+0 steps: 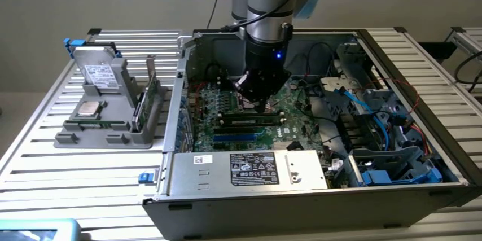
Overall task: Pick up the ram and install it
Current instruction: 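Press down the ram until it locks into place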
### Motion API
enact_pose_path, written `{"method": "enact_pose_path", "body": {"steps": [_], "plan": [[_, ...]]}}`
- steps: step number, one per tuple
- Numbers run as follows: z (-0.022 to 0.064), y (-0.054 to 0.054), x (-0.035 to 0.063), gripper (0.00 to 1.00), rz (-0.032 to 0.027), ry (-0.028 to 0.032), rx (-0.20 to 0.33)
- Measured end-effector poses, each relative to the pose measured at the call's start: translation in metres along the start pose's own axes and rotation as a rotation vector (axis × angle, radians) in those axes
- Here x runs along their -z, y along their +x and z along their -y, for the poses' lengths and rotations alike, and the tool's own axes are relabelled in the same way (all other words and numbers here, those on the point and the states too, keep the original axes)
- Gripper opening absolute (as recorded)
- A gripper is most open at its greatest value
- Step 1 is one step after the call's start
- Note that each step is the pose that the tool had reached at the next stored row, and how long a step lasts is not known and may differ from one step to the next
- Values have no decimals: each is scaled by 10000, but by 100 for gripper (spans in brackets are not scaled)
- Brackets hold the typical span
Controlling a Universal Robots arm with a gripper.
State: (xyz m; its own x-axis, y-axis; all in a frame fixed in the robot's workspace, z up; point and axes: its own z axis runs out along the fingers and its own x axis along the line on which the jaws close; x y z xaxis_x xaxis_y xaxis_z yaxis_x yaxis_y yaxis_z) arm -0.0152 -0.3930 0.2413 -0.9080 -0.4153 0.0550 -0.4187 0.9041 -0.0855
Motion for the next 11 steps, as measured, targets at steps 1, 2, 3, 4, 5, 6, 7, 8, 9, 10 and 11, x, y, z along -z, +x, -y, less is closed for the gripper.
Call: {"method": "enact_pose_path", "body": {"steps": [1,2,3,4,5,6,7,8,9,10,11], "plan": [[0,0,0,11,-4,3,-109],[0,0,-1,11,-1,14,-201],[0,-1,-1,11,4,30,-289],[0,0,-1,11,7,47,-378],[0,0,-1,11,11,65,-477],[0,0,0,11,14,82,-567],[0,0,0,11,17,98,-653],[1,0,0,11,20,114,-746],[1,0,0,11,23,128,-839],[0,0,0,11,24,139,-932],[0,0,0,11,26,151,-1026]]}}
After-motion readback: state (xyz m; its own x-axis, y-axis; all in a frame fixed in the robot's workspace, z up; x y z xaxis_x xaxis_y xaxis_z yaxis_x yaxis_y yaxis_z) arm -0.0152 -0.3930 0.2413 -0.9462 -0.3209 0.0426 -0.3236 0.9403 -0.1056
